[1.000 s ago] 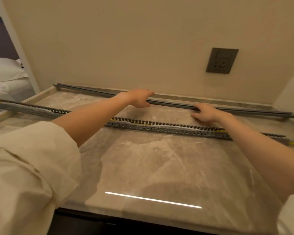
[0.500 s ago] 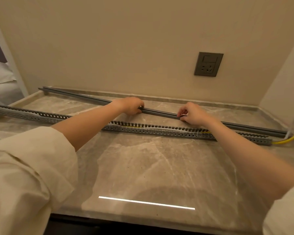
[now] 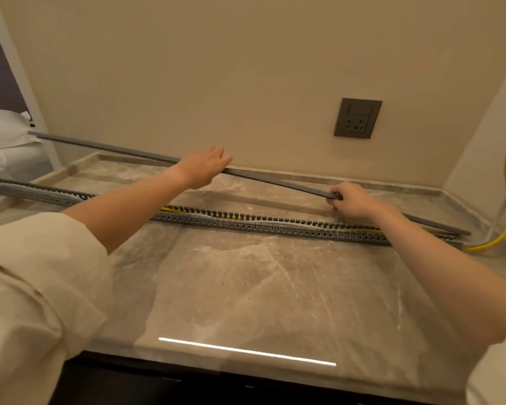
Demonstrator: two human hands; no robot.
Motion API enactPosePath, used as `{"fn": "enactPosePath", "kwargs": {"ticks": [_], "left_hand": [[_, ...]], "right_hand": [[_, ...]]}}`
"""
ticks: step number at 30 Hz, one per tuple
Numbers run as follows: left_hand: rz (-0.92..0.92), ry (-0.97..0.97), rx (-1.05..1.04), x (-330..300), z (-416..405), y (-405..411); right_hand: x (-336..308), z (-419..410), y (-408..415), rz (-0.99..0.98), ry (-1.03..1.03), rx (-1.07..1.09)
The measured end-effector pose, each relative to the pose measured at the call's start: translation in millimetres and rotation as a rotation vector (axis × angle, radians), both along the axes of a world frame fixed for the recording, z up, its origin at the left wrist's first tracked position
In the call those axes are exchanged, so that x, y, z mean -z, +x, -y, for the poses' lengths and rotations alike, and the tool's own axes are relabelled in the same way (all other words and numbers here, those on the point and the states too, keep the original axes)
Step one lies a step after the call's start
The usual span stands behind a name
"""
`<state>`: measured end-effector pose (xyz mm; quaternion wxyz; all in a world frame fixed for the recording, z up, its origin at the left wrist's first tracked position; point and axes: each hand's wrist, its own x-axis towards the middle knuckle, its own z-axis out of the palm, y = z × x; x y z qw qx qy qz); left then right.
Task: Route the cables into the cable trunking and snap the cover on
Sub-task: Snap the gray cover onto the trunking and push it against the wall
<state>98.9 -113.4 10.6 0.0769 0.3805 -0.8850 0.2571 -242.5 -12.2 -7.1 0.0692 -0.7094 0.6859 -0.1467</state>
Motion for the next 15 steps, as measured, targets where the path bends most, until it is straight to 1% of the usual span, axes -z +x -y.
{"fn": "enactPosePath", "kwargs": {"ticks": [4, 10, 13, 15], "left_hand": [[-0.059, -0.023, -0.093, -10.3, -12.9, 15.2], [-0.222, 0.019, -0.135, -16.6, -37.0, 47.6], [-0.224, 0.064, -0.159, -7.6, -45.5, 63.9], [-0.201, 0.131, -0.172, 0.1, -50.5, 68.5]], "right_hand": [[-1.5, -3.6, 7.8, 0.028, -0.084, -0.037], [-4.9, -16.0, 20.3, 0.102, -0.232, -0.098], [-4.4, -25.8, 21.7, 0.114, -0.238, -0.170], [-1.0, -32.7, 22.2, 0.123, -0.244, -0.208]]}}
